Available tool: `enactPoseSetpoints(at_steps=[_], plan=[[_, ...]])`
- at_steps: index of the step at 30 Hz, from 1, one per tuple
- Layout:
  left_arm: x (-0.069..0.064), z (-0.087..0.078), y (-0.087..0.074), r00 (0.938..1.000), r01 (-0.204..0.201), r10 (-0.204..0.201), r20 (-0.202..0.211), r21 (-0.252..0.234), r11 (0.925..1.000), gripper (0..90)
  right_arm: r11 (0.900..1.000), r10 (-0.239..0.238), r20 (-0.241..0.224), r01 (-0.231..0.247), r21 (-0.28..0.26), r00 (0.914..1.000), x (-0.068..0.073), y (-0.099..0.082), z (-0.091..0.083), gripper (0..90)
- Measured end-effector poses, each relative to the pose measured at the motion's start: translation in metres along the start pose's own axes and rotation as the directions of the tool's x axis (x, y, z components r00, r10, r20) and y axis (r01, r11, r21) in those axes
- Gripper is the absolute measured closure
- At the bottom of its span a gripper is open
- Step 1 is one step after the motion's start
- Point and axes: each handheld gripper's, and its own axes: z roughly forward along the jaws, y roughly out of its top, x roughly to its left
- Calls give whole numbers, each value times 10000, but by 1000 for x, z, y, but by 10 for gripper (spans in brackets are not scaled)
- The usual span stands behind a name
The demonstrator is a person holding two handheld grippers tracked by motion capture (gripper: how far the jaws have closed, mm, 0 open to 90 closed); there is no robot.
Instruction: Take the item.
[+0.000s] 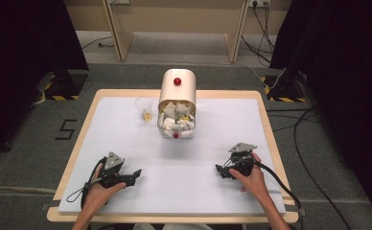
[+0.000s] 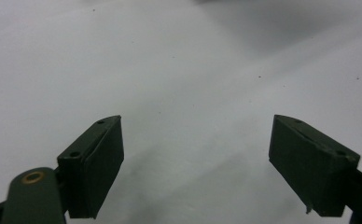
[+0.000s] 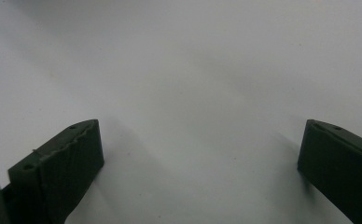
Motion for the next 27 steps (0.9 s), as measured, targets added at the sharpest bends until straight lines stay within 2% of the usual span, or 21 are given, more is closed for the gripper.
enactPoseSetpoints(at_steps=[5,17,19,25,27], plan=[[-4,-4,-6,9999,-9,12,169,-175,9998,162,10000,-4,5,4,-4,10000,0,0,0,5],[-14,-12,-15,9996,-295,296,17,-615,9977,150,10000,-4,7,4,-5,10000,0,0,0,6],[-16,-13,-16,9993,-353,357,59,-615,9975,150,10000,-5,7,5,-4,10000,0,0,0,6],[-23,-14,-18,9964,-805,793,-305,-416,9959,149,10000,-40,8,40,-12,10000,0,0,0,6],[-25,-15,-19,9960,-855,848,-265,-263,9960,149,10000,-24,9,24,-10,10000,0,0,0,6]])
